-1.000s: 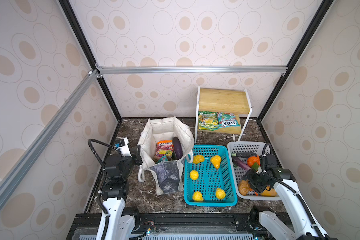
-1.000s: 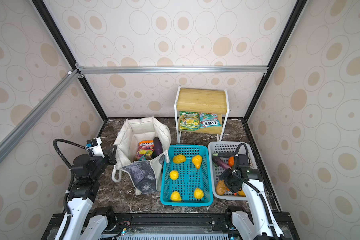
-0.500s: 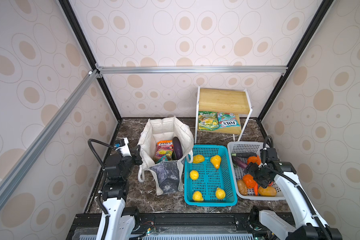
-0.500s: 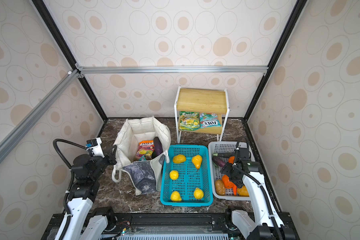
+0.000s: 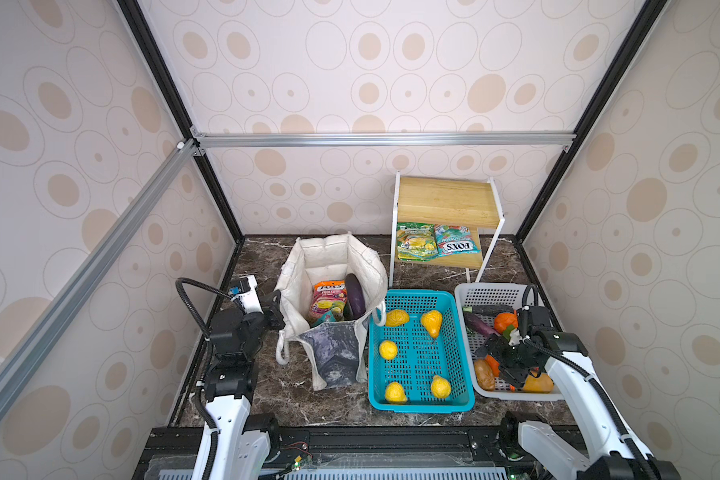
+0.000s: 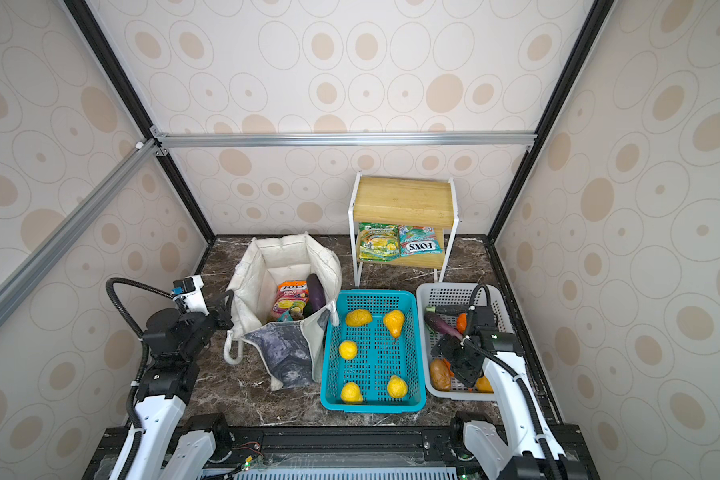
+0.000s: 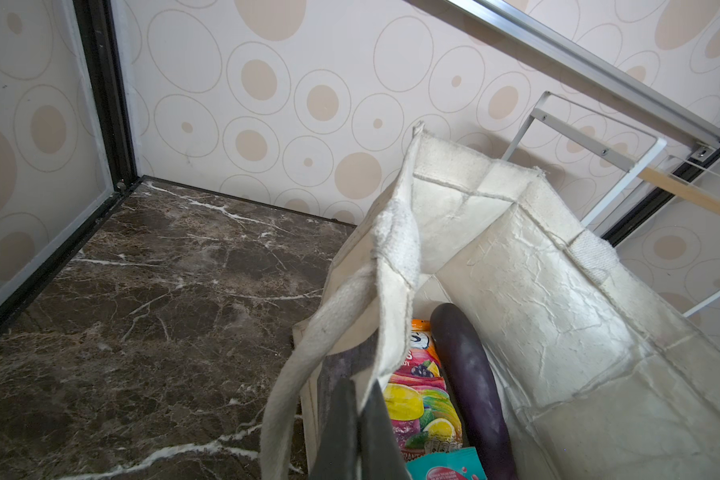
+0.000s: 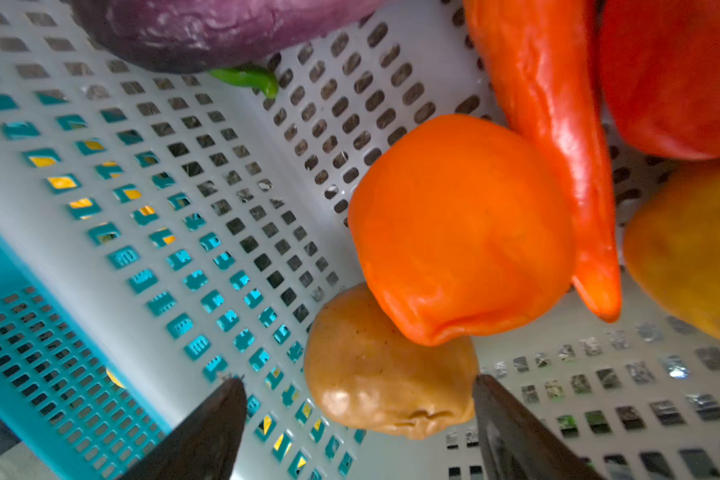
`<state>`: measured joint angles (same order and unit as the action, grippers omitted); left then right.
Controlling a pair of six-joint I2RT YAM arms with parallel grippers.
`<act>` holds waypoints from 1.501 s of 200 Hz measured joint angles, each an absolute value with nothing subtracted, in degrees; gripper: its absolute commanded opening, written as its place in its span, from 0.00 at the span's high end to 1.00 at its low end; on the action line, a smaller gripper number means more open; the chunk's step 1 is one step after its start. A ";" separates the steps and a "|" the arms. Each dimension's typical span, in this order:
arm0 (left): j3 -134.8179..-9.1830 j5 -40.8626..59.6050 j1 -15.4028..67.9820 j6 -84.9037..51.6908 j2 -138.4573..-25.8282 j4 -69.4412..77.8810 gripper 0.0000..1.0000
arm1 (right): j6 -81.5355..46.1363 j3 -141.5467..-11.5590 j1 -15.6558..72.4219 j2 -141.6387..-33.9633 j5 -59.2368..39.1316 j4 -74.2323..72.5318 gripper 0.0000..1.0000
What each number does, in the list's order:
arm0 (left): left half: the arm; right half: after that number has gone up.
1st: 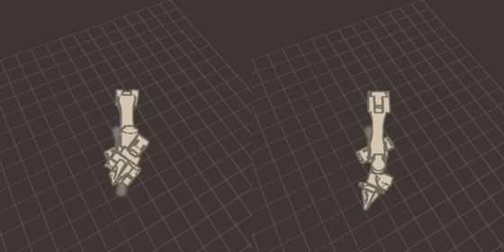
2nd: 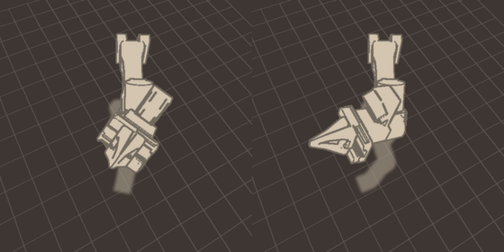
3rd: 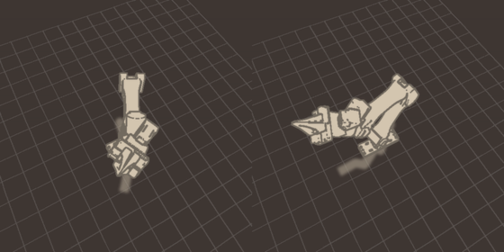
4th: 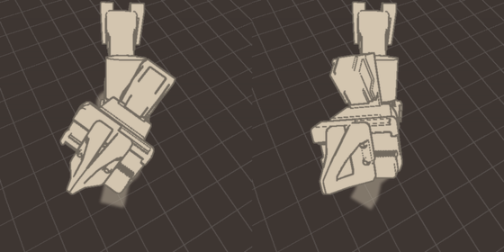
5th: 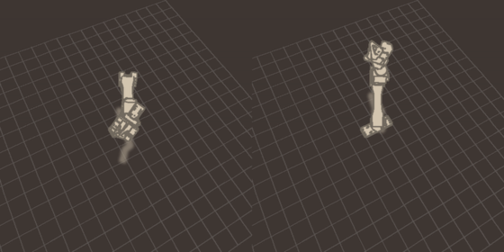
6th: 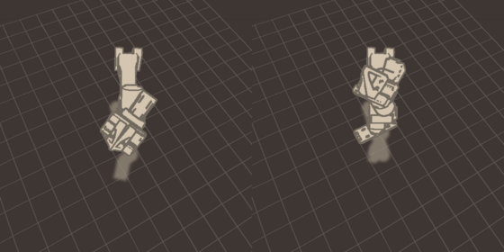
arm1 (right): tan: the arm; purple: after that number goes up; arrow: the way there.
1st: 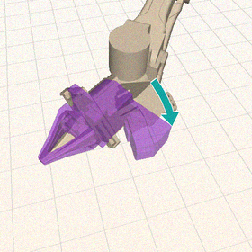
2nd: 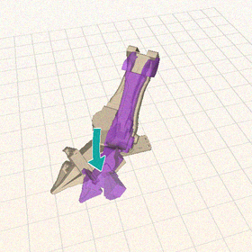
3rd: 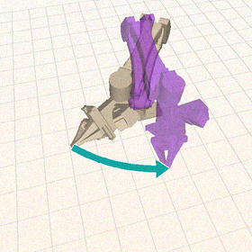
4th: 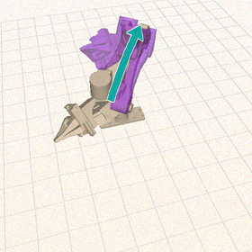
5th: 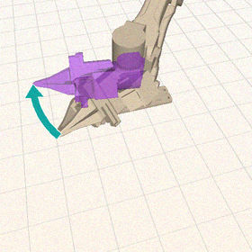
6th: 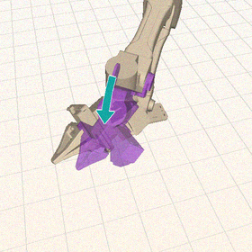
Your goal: Place the food into the grocery bag and tie it
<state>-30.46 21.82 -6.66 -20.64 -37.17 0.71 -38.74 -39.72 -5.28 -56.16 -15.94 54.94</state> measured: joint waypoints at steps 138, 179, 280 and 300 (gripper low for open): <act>-30.48 21.80 -6.66 -20.64 -37.23 0.71 1.00 | -41.06 -35.18 -6.13 -61.14 -17.32 47.31 0.48; -30.48 21.78 -6.66 -20.64 -37.23 0.71 1.00 | -40.93 -36.84 -6.13 -57.52 -18.28 48.88 0.57; -30.48 21.78 -6.66 -20.64 -37.23 0.71 1.00 | -39.79 -47.66 -6.22 -56.75 -12.08 52.47 0.57; -30.48 21.78 -6.66 -20.64 -37.23 0.71 1.00 | -39.79 -50.46 -6.35 -58.72 -9.91 51.57 0.56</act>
